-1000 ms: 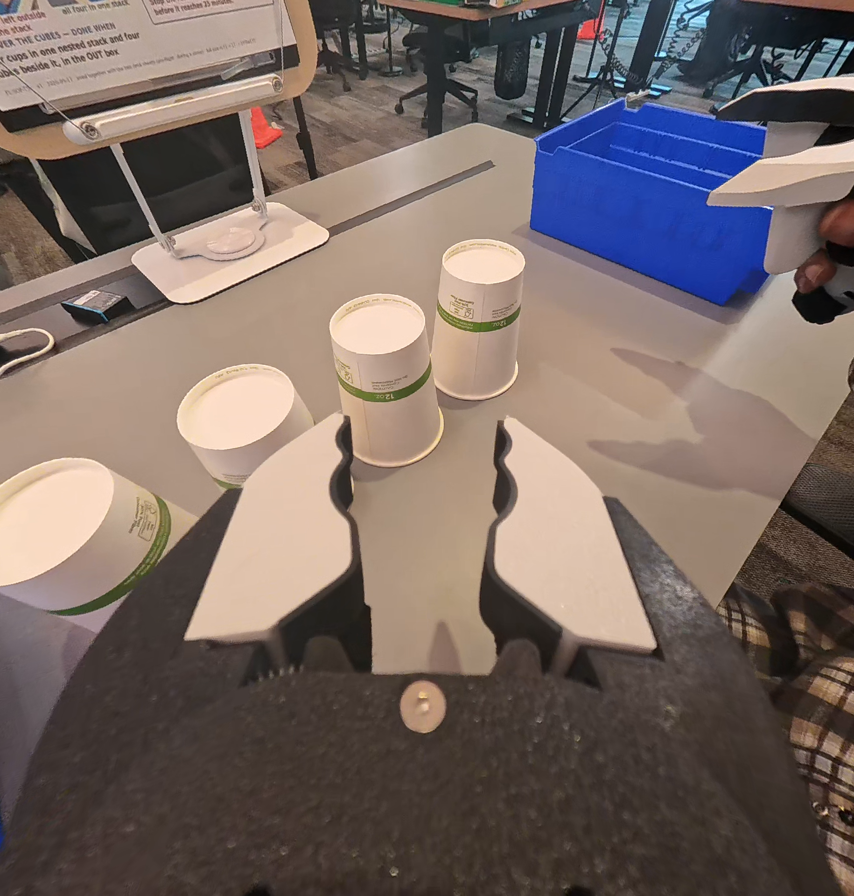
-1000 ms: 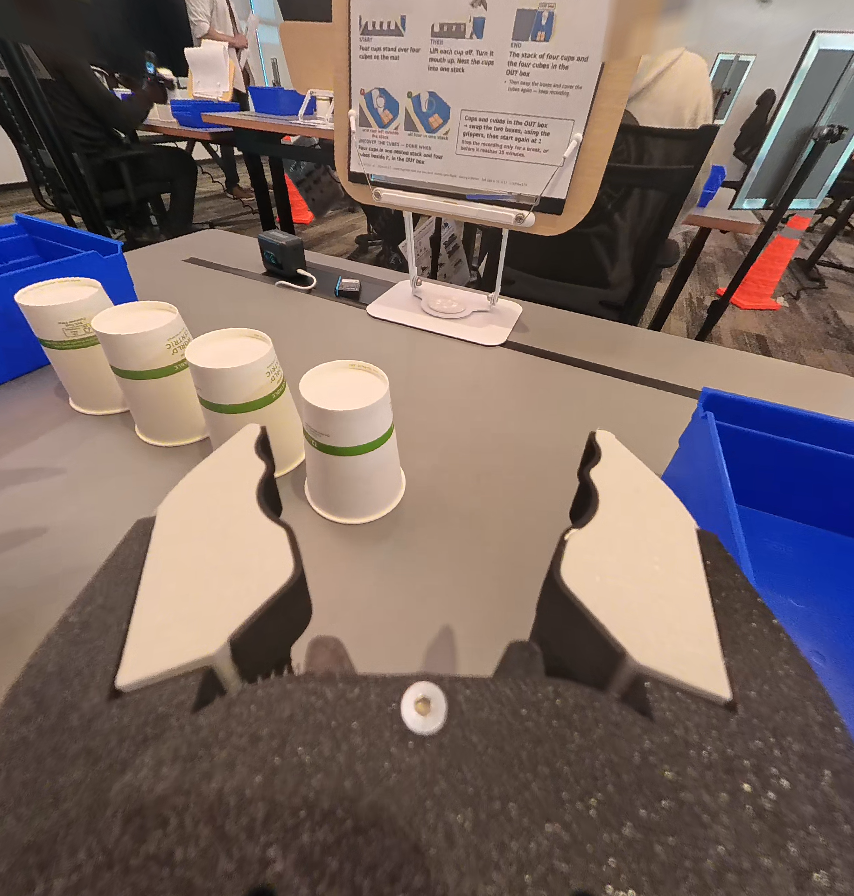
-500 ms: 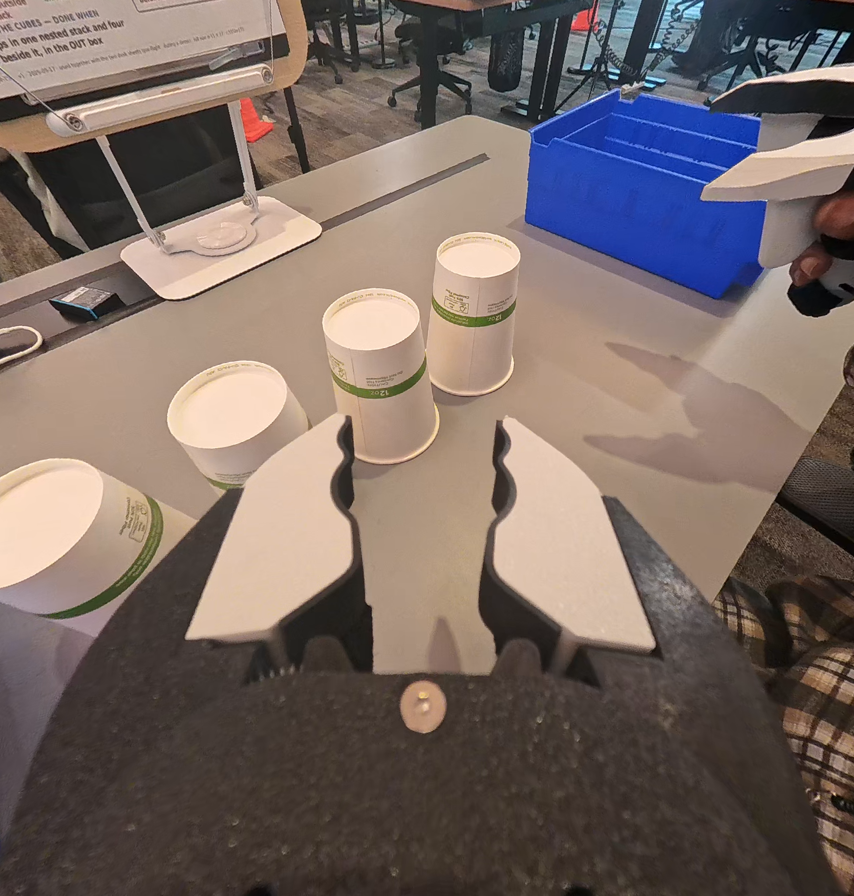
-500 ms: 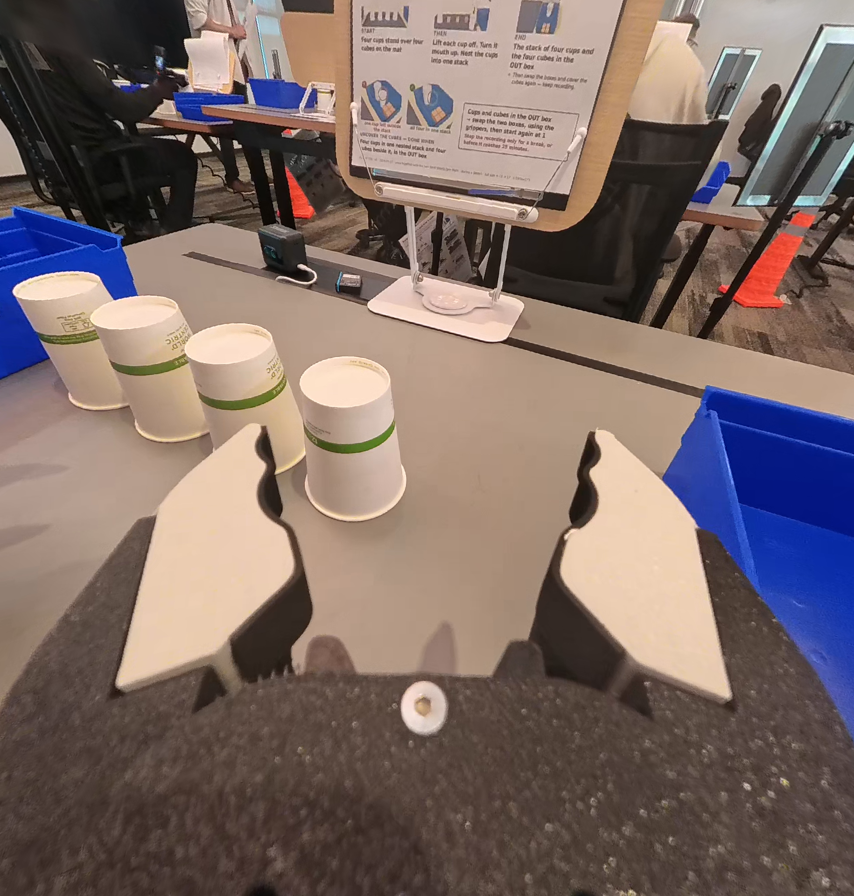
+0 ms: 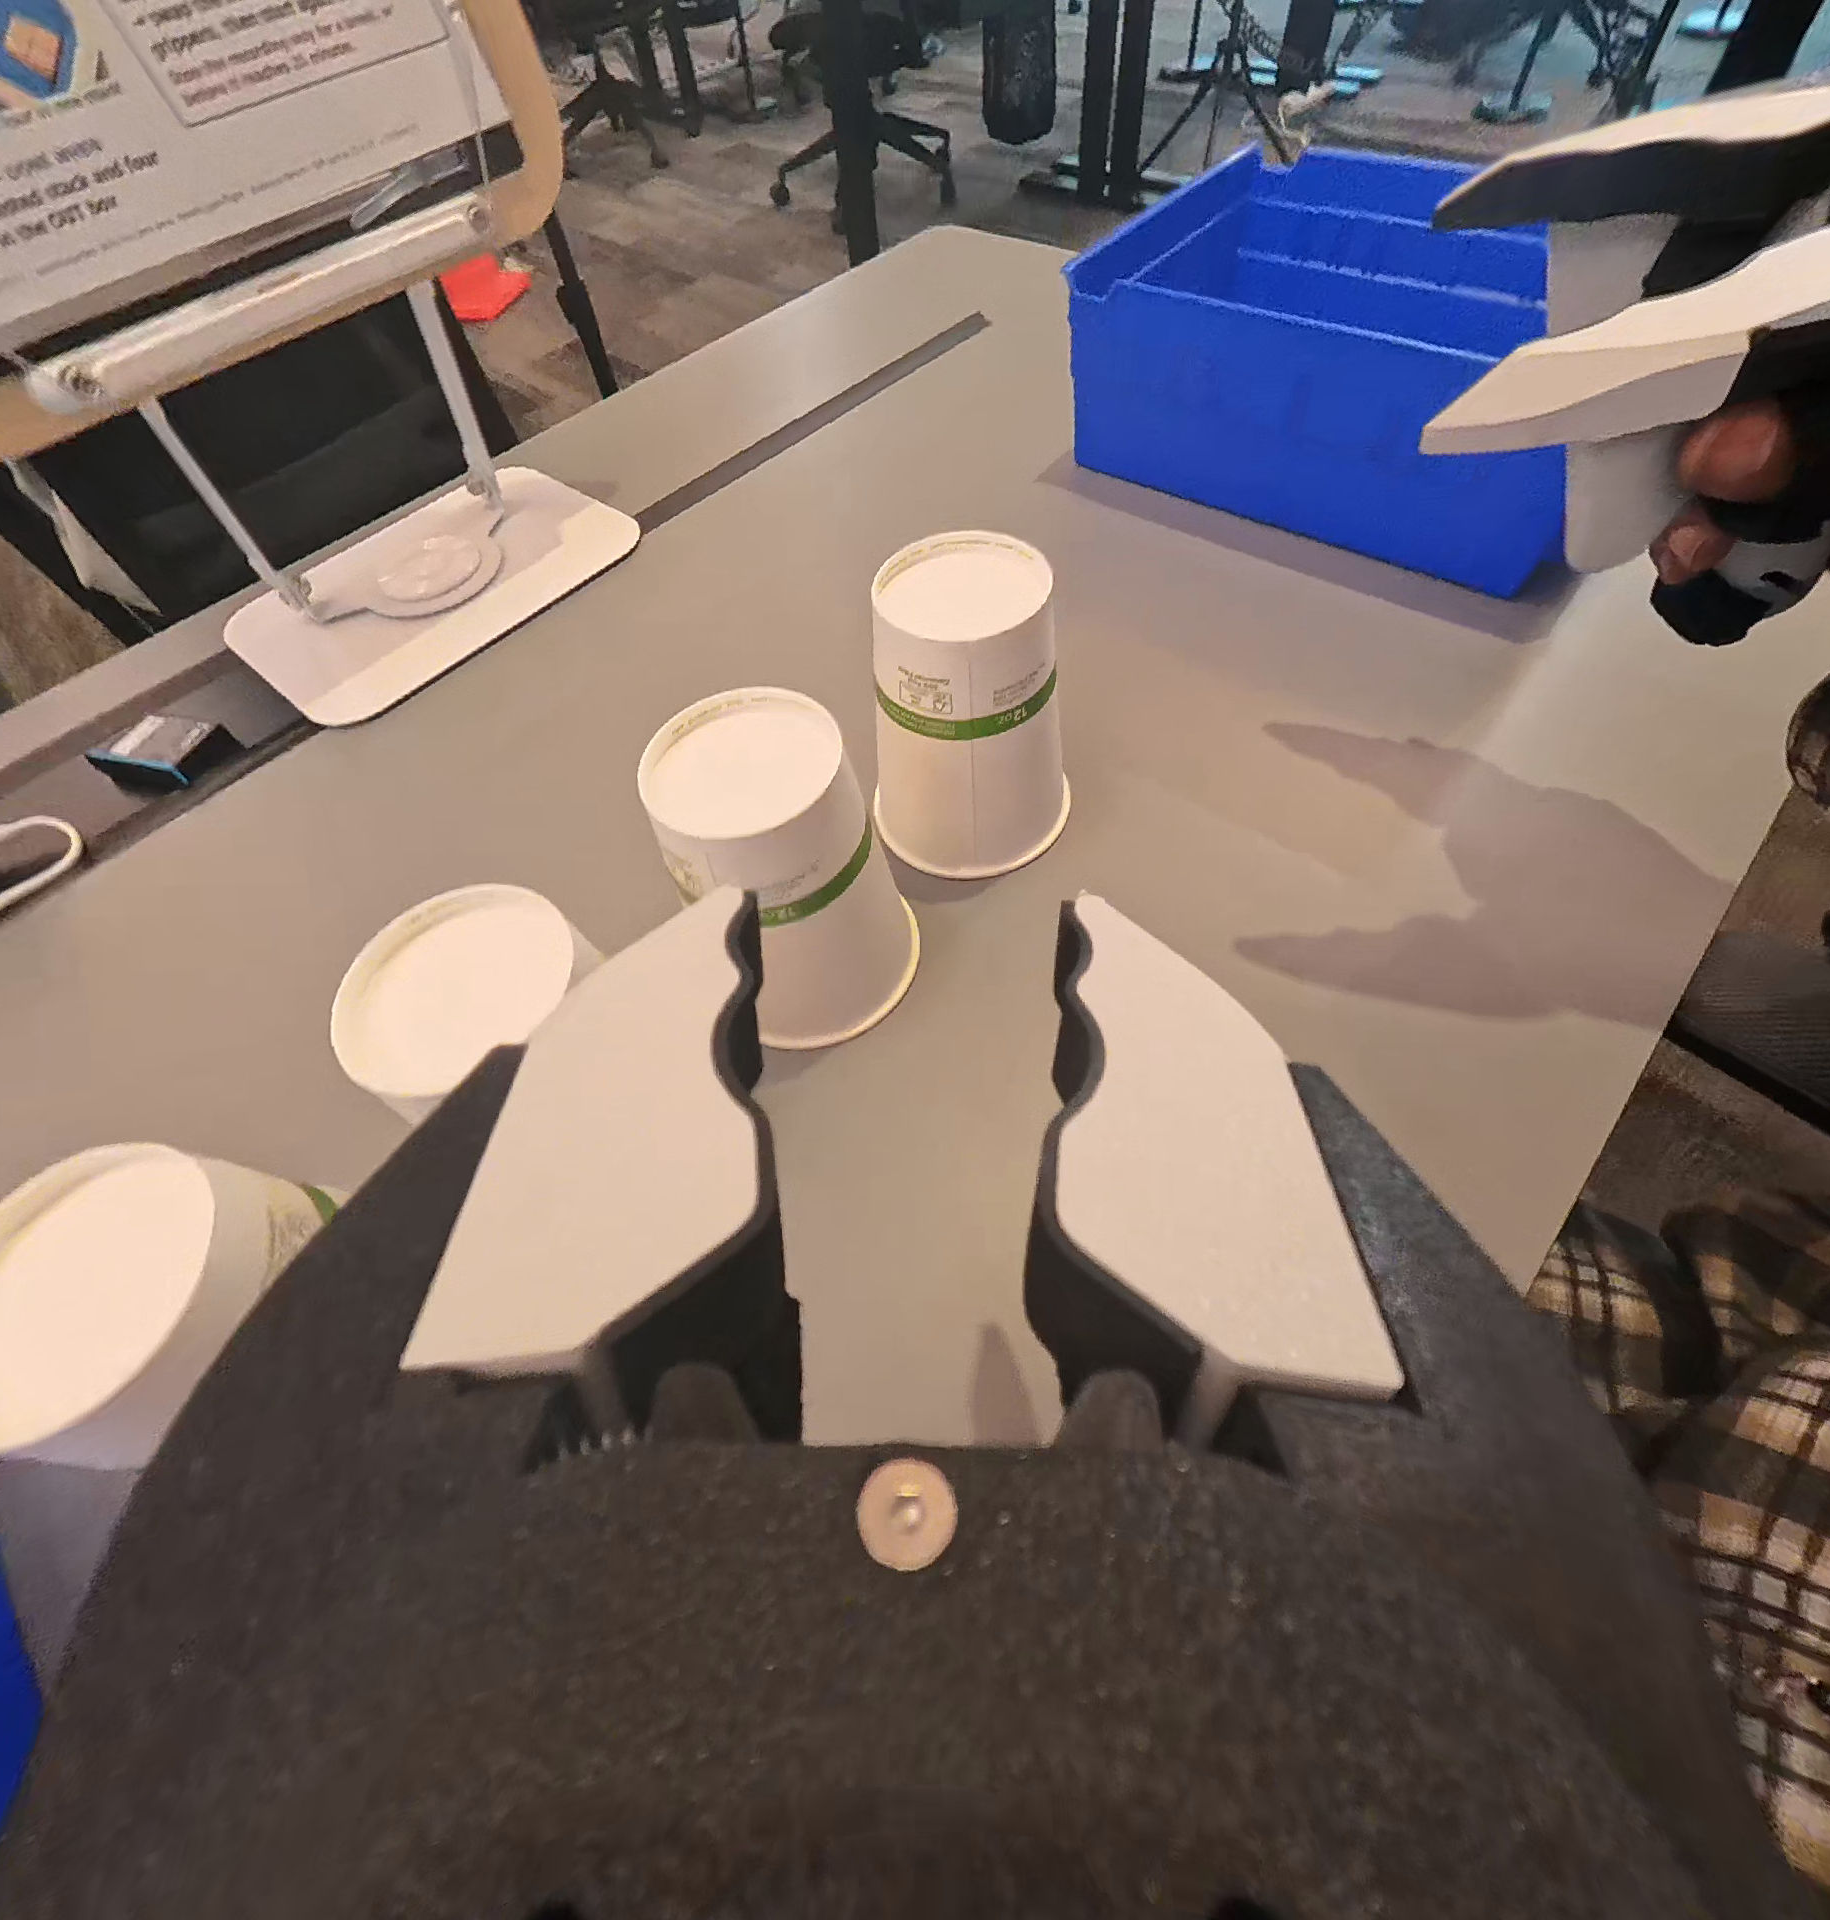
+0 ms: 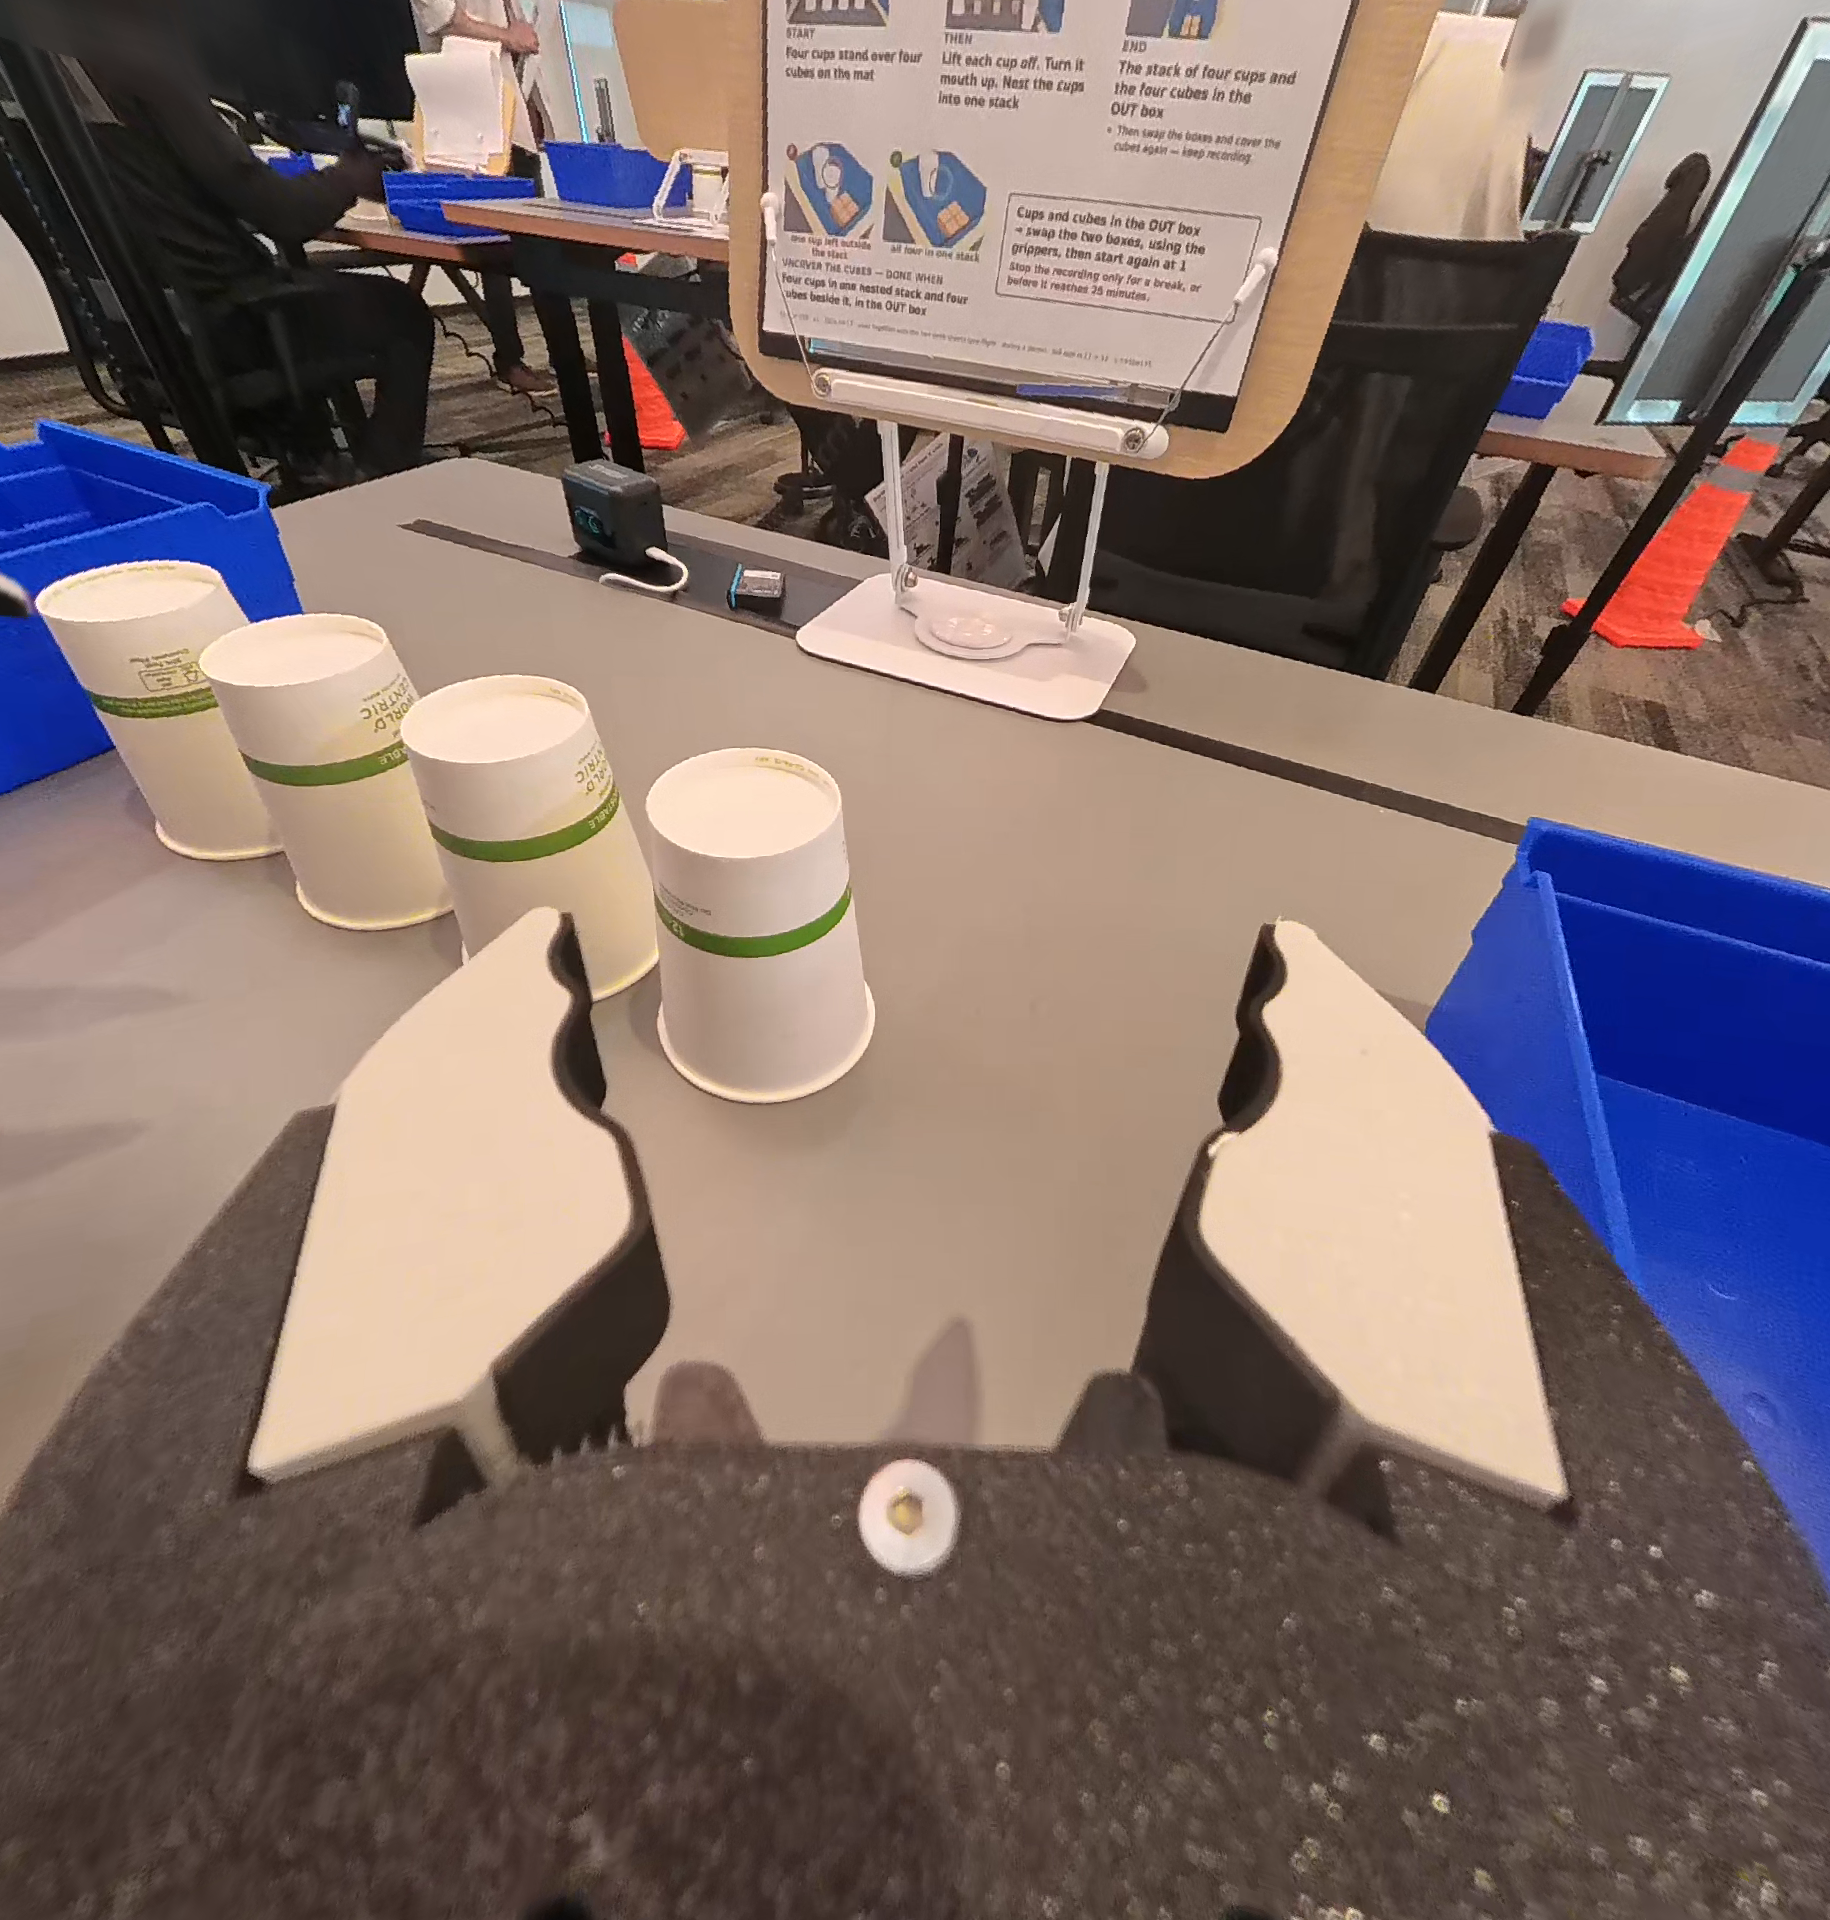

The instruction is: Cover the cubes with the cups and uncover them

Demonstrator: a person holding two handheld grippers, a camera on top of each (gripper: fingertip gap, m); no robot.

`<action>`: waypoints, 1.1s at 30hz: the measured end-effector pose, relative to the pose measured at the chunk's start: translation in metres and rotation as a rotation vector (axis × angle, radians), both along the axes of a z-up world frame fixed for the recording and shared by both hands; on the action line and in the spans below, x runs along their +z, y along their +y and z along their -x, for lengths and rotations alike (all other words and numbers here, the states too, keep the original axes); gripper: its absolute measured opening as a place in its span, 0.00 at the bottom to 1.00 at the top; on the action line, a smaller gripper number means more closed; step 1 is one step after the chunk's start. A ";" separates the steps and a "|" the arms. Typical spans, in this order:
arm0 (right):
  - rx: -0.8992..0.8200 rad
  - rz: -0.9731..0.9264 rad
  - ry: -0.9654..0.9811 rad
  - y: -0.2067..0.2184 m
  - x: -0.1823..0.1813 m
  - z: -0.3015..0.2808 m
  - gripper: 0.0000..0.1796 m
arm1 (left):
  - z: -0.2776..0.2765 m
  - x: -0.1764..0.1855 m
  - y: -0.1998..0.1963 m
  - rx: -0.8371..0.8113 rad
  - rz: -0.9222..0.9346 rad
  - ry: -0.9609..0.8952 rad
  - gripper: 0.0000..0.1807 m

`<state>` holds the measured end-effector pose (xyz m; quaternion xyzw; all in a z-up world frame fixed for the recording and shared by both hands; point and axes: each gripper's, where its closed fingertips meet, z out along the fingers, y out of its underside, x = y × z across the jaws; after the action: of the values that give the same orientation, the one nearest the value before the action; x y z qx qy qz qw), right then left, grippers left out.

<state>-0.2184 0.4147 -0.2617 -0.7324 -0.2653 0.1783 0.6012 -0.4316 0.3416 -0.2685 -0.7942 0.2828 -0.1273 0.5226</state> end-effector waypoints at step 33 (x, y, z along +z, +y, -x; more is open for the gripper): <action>0.049 0.067 -0.042 0.004 -0.016 0.000 0.65 | -0.081 0.013 0.032 -0.430 0.021 0.379 0.26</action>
<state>-0.2179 0.4185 -0.2775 -0.7491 -0.2896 0.1862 0.5660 -0.3503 0.3739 -0.2553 -0.7309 0.5360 -0.0877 0.4132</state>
